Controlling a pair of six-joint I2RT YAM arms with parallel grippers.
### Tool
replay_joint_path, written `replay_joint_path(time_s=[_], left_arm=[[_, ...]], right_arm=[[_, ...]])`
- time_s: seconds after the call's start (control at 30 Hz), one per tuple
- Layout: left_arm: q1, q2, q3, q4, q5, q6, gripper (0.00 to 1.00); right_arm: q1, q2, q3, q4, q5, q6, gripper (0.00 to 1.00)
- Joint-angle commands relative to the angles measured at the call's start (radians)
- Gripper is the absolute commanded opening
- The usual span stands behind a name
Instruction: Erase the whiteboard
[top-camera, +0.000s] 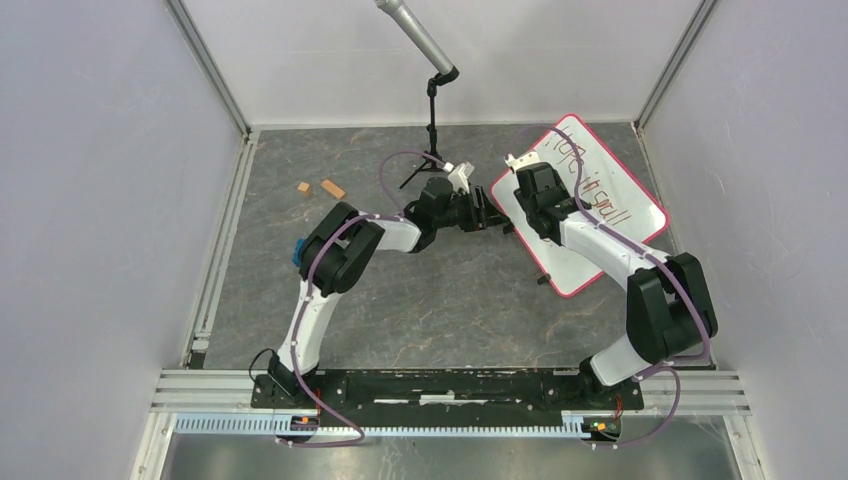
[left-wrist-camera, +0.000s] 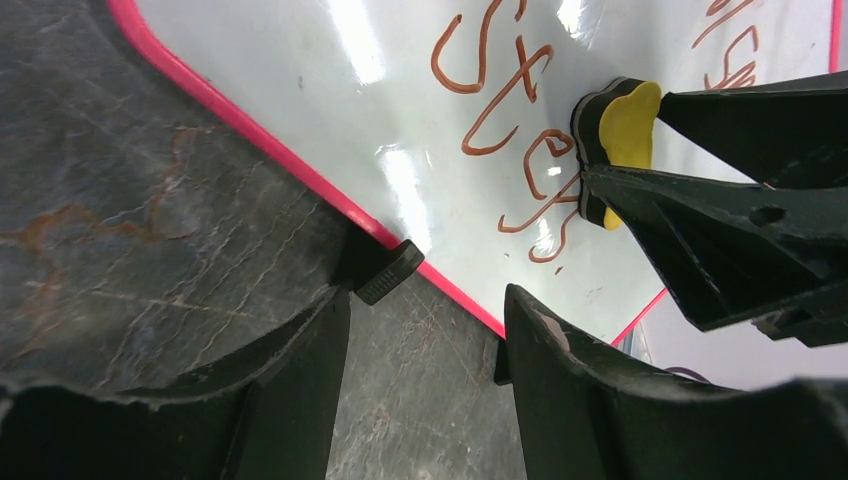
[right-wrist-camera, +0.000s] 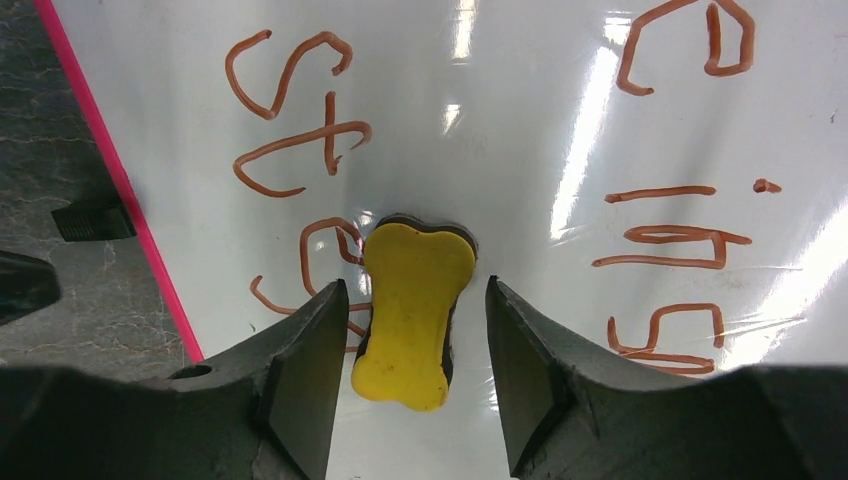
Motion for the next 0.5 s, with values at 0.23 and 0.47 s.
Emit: replay_joint_path(time_s=[0.23, 0.47], left_arm=[[-0.069, 0.065, 0.140, -0.127, -0.066, 0.051, 0.60], [-0.072, 0.039, 0.121, -0.204, -0.177, 0.061, 0.62]], right_arm=[[0.002, -0.012, -0.001, 0.031, 0.049, 0.024, 0.55], [0.001, -0.002, -0.005, 0.035, 0.046, 0.030, 0.56]])
